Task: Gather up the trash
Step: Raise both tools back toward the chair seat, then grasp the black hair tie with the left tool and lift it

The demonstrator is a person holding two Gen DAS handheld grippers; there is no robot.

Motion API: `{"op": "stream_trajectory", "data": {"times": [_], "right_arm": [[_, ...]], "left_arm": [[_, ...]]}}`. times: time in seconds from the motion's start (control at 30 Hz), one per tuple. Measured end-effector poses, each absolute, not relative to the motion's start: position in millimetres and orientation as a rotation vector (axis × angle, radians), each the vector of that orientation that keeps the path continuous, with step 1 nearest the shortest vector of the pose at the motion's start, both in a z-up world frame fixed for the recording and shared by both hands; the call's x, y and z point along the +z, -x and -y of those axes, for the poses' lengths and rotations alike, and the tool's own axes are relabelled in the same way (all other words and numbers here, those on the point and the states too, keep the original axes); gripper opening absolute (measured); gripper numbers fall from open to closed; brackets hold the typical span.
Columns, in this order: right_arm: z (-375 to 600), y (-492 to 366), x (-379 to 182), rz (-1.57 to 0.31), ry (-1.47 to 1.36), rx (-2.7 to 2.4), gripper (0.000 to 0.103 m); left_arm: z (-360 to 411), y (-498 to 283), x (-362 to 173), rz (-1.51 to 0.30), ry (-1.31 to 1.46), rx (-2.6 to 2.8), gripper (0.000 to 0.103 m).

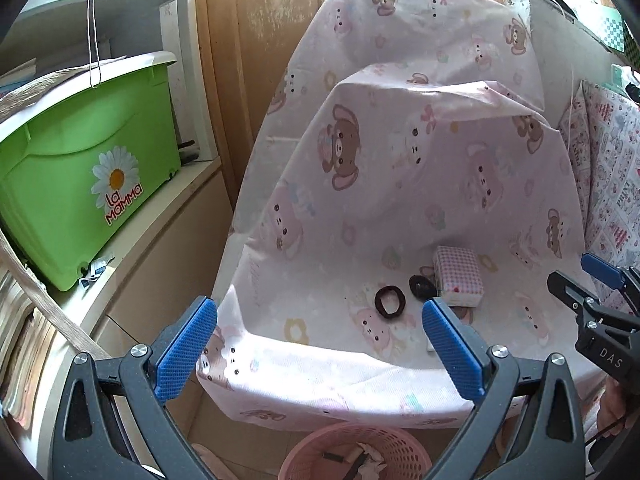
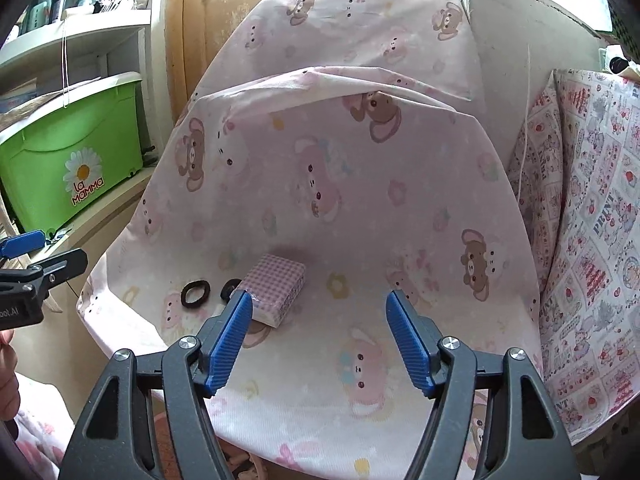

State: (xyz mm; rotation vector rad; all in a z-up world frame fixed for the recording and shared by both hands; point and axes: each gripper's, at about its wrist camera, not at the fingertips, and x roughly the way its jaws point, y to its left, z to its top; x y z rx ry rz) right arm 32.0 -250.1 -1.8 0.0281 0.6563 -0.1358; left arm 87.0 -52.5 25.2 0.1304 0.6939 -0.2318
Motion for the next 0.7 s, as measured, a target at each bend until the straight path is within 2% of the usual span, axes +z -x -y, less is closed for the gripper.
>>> {"op": "stream_trajectory", "data": {"times": [0.17,0.7], "right_arm": [[247.6,-37.5,-6.6,-0.666,-0.035,-0.149,0.076],[254.2,-46.8,-6.1,-0.657,-0.060,-0.192,0.077]], "left_arm": [[51.1,-90.5,25.9,-0.683,-0.116,-0.215,0.102],[59.4,-107.9,22.6,-0.745,-0.056,-0.232,0.102]]}}
